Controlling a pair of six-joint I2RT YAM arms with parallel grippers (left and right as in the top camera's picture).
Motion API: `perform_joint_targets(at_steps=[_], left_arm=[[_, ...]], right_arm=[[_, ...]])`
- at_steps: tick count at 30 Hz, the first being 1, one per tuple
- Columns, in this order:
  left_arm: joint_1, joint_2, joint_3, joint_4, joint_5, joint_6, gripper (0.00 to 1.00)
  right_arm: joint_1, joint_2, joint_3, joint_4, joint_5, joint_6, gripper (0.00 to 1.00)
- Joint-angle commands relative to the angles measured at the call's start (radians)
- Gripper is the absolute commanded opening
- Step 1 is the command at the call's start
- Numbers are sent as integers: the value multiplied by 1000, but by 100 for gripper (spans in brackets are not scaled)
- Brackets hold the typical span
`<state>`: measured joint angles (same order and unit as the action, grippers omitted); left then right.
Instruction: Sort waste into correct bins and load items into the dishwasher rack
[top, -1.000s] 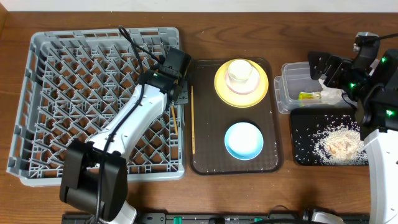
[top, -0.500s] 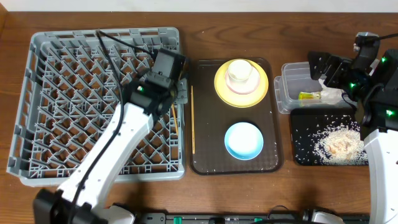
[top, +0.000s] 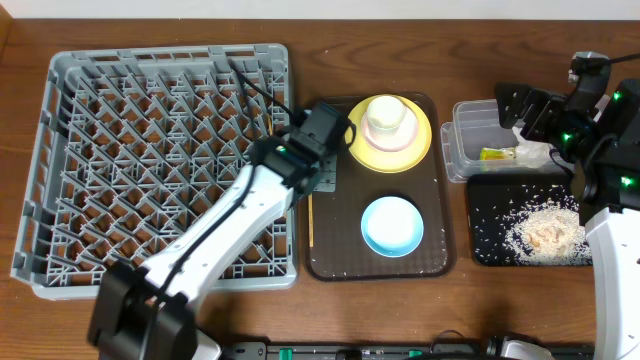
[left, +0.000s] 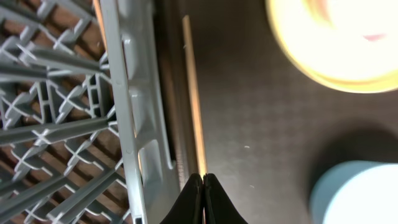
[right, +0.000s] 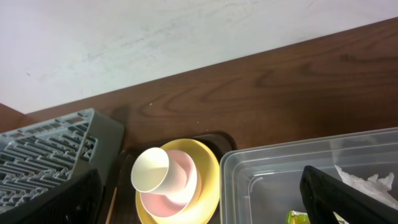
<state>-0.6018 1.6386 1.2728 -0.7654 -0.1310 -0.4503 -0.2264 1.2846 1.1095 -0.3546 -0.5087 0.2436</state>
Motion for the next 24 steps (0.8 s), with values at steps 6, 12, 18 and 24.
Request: perform_joint_targets(at_steps=[6,12,18,24], left_arm=[[-2,158,-13,11,-151,-166,6],[-11,234,-13,54,-151,-180,7],[-22,271,-13,87,-151,-180,7],[-24,275,-13,98,-151,-180,7]], right_arm=[[-6,0,1,-2,-12,-16,99],[-6,0,1,-2,-12,-16,99],[-6,0,1,-2,-12,-16,99],[-6,0,1,-2,-12,-16,99]])
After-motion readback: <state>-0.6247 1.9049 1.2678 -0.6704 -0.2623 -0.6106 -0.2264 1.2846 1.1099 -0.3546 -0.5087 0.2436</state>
